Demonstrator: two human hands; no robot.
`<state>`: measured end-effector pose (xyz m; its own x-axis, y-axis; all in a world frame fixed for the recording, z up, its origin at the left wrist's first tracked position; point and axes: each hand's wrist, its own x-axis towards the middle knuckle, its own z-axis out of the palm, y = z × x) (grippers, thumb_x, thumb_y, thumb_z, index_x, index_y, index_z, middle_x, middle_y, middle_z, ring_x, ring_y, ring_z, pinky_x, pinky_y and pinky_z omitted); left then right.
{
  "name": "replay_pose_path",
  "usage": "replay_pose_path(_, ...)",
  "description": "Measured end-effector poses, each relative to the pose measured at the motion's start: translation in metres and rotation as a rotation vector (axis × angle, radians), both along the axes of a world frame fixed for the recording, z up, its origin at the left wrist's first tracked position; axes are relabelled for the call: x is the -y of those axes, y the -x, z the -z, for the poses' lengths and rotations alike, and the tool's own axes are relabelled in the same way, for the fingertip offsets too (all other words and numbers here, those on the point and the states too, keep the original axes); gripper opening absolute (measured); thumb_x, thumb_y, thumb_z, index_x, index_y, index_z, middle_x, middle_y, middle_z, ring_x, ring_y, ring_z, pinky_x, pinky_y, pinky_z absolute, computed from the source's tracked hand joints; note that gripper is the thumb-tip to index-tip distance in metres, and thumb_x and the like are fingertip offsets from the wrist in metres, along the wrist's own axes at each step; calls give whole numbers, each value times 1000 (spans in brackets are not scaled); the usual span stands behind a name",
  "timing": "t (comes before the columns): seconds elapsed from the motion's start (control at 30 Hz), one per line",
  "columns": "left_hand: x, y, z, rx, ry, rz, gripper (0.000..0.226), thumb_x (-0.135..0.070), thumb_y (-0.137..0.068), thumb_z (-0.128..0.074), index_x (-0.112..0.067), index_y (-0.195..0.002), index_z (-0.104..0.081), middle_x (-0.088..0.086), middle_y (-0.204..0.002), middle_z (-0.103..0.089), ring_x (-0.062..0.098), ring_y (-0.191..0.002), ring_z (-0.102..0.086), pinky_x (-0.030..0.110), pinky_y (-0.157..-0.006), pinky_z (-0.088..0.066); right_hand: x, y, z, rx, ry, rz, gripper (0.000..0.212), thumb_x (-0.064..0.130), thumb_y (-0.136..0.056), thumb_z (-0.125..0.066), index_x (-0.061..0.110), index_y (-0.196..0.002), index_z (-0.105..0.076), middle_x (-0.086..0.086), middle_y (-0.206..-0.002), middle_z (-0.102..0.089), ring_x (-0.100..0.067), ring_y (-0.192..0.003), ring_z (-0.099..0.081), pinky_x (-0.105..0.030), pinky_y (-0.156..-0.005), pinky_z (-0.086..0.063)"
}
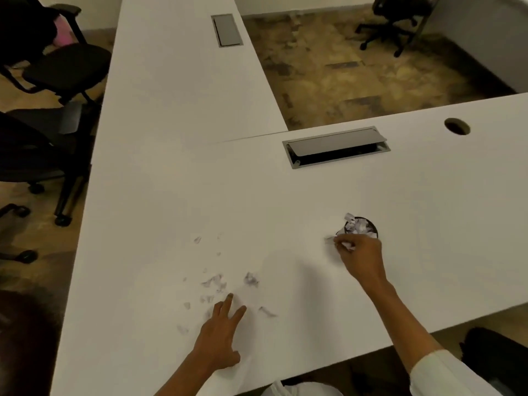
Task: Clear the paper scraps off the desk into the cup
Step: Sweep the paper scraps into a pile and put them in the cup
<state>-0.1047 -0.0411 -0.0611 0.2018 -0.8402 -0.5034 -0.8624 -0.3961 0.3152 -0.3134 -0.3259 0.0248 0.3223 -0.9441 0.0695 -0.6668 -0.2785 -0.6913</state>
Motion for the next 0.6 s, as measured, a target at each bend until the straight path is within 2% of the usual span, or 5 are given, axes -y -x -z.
replay_pose_path(0.17,-8,7,13,78,79,-13,60,-24,-85,-62,-28,-141,-40,4,-157,-17,21,-145,-19,27,-86,-54,59,38,-6,-201,-7,46,10,1,-80,-71,5,-86,-77,-17,-84,-76,-33,-75,-71,-31,-71,-56)
replay_pose_path(0.27,-10,8,12,86,170,-4,57,-21,-54,-90,-25,-107,-70,8,-126,-60,20,-110,-63,14,-54,-54,74,41,-2,-259,-64,3,9,9,-80,-73,12,-88,-71,-12,-82,-73,-31,-71,-67,-41,-65,-59)
replay_pose_path(0.33,-11,9,12,107,181,13,57,-13,-32,-95,-24,-84,-74,4,-101,-69,12,-78,-71,11,-41,-48,80,41,-2,-277,-78,-52,16,16,-77,-76,16,-90,-66,-7,-82,-71,-28,-71,-64,-42,-64,-57)
replay_pose_path(0.47,-5,6,12,88,217,-77,46,11,-36,-85,-17,-69,-71,-1,-83,-67,10,-64,-66,12,-45,-48,90,46,-3,-90,-119,-81,33,11,-72,-81,10,-101,-67,-5,-93,-72,-20,-86,-68,-32,-77,-58)
replay_pose_path(0.6,13,7,11,-89,361,-253,32,20,-66,-65,-6,-85,-72,6,-87,-70,17,-79,-67,15,-72,-49,93,60,-9,66,-199,-12,32,6,-76,-77,12,-105,-67,1,-100,-70,-12,-94,-68,-18,-77,-51)
